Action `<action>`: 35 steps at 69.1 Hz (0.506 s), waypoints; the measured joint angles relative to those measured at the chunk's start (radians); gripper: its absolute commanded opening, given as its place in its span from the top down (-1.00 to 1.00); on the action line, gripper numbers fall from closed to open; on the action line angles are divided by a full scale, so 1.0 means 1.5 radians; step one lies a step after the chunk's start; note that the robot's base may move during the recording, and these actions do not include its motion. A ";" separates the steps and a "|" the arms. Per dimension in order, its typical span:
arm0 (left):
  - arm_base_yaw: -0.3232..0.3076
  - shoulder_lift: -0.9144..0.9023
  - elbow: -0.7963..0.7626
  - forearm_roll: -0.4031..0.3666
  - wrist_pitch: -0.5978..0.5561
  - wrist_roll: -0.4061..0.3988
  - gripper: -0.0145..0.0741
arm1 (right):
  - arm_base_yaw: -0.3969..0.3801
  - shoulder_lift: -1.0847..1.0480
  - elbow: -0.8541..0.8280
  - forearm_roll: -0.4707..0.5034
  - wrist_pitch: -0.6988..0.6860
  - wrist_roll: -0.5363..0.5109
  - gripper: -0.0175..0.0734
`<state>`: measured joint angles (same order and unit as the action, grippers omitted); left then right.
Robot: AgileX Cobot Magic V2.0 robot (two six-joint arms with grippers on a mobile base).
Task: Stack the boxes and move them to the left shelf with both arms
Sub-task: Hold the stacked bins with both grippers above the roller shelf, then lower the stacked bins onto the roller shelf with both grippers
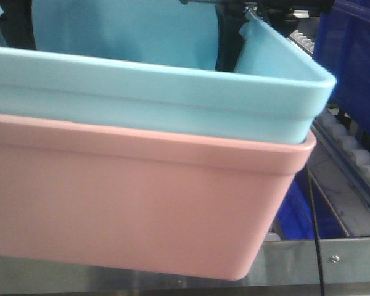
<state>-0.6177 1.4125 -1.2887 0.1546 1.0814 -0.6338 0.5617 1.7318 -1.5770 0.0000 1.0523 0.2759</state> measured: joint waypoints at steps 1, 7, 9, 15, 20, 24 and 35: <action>0.000 0.000 0.000 0.000 0.000 0.000 0.68 | 0.000 0.000 0.000 0.000 0.000 0.000 0.51; 0.000 0.000 0.000 0.000 -0.002 0.000 0.68 | 0.000 0.000 0.000 0.000 0.001 -0.006 0.51; 0.000 0.000 0.000 0.000 -0.004 0.000 0.68 | 0.000 0.000 0.000 0.000 0.002 -0.012 0.51; 0.000 0.000 0.000 -0.002 -0.017 0.003 0.68 | 0.000 0.000 -0.002 0.000 0.008 -0.031 0.51; 0.000 0.000 0.000 -0.002 -0.031 0.004 0.68 | -0.002 0.000 -0.011 -0.007 0.017 -0.039 0.51; 0.000 0.000 0.000 -0.002 -0.044 0.005 0.68 | -0.003 0.000 -0.023 -0.014 0.024 -0.040 0.51; 0.000 0.013 -0.006 -0.002 -0.073 0.005 0.68 | -0.012 0.000 -0.074 -0.038 0.038 -0.043 0.51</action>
<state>-0.6177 1.4326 -1.2981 0.1523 0.9715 -0.6257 0.5435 1.7318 -1.6888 -0.0567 1.1096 0.2107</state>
